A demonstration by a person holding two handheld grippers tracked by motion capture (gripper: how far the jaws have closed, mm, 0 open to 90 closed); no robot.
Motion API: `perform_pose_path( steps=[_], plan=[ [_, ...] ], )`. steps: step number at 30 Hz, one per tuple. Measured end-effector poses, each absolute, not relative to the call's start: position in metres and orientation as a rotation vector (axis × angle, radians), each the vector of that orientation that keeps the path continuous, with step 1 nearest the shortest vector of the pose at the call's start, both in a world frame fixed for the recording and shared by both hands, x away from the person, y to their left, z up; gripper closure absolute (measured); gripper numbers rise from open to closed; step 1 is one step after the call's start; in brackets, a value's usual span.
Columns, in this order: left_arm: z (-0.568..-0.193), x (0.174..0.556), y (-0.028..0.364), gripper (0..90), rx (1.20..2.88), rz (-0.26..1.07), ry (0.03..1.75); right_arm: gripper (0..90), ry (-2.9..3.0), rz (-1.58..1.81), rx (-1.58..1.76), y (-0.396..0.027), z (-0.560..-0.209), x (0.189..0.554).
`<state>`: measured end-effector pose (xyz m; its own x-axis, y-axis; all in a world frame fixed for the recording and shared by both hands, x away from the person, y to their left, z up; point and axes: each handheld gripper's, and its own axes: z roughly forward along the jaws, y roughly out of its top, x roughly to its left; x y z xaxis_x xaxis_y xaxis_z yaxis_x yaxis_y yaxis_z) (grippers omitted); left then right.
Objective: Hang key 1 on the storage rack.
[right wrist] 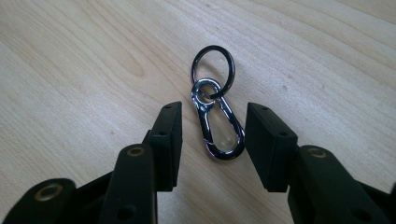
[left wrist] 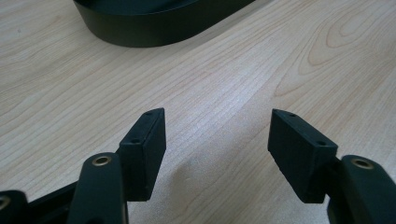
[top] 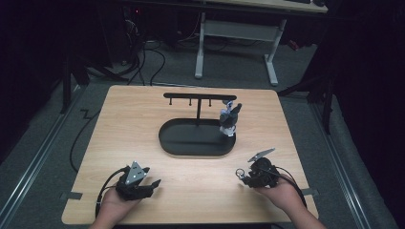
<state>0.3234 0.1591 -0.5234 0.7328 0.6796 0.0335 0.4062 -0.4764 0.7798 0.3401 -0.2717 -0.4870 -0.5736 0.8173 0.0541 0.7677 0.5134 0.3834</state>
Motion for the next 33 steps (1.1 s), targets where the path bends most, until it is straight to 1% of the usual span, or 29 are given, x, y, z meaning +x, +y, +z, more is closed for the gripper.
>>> perform_pose_path(
  steps=[9, 18, 23, 25, 27, 28, 30, 31, 32, 33],
  plan=[
    [-0.524, 0.323, 0.159, 37.7, 2.134, 0.438, 0.818, 57.3, 2.688, 0.495, 1.388, -0.264, -0.484, 0.358],
    [-0.526, 0.323, 0.157, 37.7, 2.143, 0.436, 0.819, 58.5, 2.736, 0.525, 1.397, -0.264, -0.485, 0.373],
    [-0.526, 0.324, 0.156, 37.7, 2.150, 0.437, 0.817, 61.5, 2.781, 0.496, 1.390, -0.260, -0.483, 0.384],
    [-0.526, 0.324, 0.156, 37.7, 2.149, 0.437, 0.818, 64.1, 2.792, 0.482, 1.378, -0.258, -0.483, 0.387],
    [-0.526, 0.324, 0.156, 37.8, 2.148, 0.436, 0.819, 69.8, 2.804, 0.466, 1.367, -0.256, -0.485, 0.387],
    [-0.526, 0.324, 0.157, 37.8, 2.147, 0.436, 0.819, 75.3, 2.800, 0.437, 1.424, -0.253, -0.483, 0.385],
    [-0.527, 0.324, 0.157, 37.8, 2.146, 0.434, 0.820, 84.9, 2.802, 0.444, 1.352, -0.253, -0.482, 0.385],
    [-0.527, 0.324, 0.157, 37.8, 2.147, 0.434, 0.819, 87.1, 2.803, 0.464, 1.320, -0.253, -0.481, 0.385],
    [-0.527, 0.324, 0.157, 37.8, 2.148, 0.435, 0.818, 88.3, 2.787, 0.464, 1.363, -0.252, -0.477, 0.381],
    [-0.527, 0.324, 0.156, 37.8, 2.150, 0.436, 0.817, 88.3, 2.786, 0.483, 1.308, -0.253, -0.476, 0.382]
  ],
)
